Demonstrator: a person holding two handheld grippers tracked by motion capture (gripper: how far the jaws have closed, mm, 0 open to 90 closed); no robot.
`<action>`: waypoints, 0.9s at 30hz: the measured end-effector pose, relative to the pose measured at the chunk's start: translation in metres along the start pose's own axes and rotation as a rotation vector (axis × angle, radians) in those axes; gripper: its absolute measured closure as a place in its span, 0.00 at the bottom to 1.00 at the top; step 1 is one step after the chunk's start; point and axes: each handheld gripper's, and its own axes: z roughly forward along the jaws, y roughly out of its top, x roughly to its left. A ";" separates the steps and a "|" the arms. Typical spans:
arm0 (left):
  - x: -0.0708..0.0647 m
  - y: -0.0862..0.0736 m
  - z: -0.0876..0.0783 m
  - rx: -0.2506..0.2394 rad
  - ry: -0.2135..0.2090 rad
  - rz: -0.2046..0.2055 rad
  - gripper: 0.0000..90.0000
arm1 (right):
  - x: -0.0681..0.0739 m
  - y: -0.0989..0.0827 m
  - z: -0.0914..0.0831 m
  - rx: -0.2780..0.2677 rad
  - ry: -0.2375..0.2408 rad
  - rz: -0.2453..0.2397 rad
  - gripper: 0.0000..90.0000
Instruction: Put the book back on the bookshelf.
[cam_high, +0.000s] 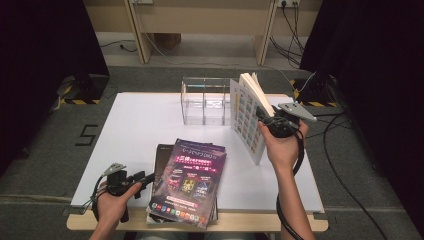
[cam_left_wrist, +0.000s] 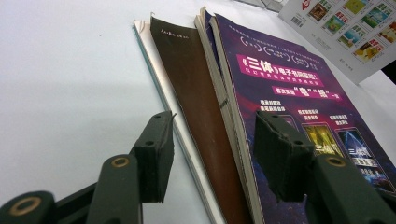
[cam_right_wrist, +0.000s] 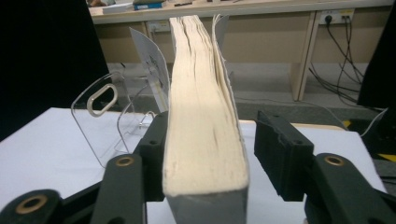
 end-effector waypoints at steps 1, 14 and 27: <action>0.000 0.000 0.000 0.000 -0.001 -0.002 0.53 | 0.000 0.001 0.000 0.000 0.003 0.003 0.61; 0.001 0.000 0.000 -0.002 0.001 -0.005 0.53 | 0.003 0.003 0.006 0.016 -0.014 0.002 0.79; 0.003 0.000 0.000 -0.001 0.006 -0.009 0.53 | 0.001 0.004 0.008 -0.016 0.000 -0.014 0.83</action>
